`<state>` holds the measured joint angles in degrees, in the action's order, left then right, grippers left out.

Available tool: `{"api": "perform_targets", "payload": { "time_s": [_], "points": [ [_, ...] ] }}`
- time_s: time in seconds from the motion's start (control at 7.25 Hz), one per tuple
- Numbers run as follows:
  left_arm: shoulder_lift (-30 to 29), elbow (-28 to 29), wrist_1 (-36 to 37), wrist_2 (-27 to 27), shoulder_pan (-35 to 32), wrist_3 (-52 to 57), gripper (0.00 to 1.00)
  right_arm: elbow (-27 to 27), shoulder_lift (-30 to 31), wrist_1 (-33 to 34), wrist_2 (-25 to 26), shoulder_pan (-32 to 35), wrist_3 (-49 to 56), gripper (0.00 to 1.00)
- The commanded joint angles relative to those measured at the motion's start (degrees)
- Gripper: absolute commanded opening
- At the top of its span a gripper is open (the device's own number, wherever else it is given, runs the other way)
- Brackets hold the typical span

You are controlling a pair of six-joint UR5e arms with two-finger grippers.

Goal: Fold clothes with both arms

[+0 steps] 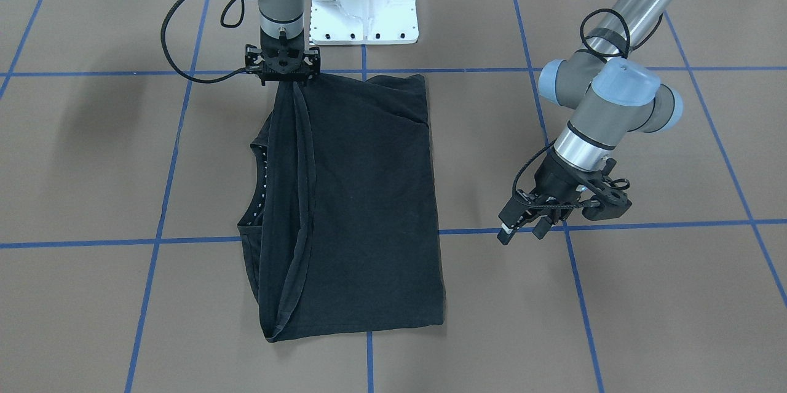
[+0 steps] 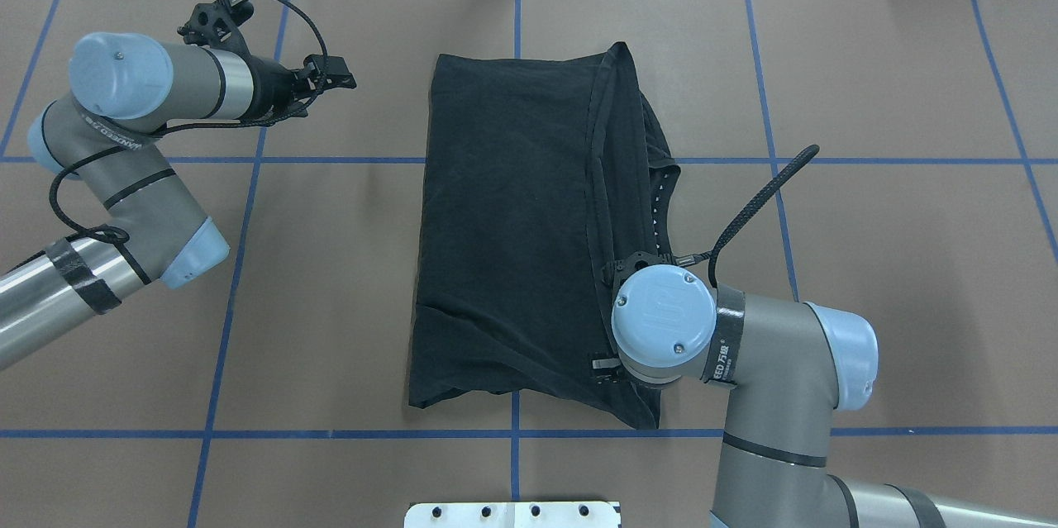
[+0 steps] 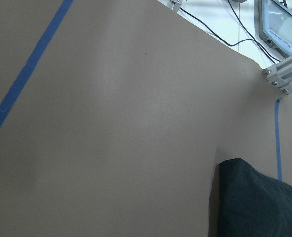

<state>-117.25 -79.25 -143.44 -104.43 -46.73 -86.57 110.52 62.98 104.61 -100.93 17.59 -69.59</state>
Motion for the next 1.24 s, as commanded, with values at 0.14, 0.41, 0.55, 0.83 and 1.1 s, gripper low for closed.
{"api": "perform_targets", "payload": {
  "time_s": [0.14,0.41,0.55,0.83,1.1],
  "points": [
    [0.0,0.0,0.0,0.0,0.1,-0.1,1.0,-2.4,-1.9,0.0,0.7,-0.8,5.2,0.23],
    [0.0,0.1,0.0,0.0,0.1,-0.1,1.0,-2.7,-2.1,0.0,1.1,-0.8,6.6,0.2],
    [0.0,0.0,0.0,0.0,0.1,-0.1,1.0,-2.8,-2.1,0.0,1.1,-0.8,6.6,0.0],
    [0.0,0.0,0.0,0.0,0.1,-0.1,1.0,-2.2,-2.4,0.1,0.6,0.3,7.3,0.0],
    [0.0,-0.2,0.0,0.1,0.1,-0.4,1.0,0.2,0.1,2.4,0.6,1.2,5.1,0.0]
  ]
}}
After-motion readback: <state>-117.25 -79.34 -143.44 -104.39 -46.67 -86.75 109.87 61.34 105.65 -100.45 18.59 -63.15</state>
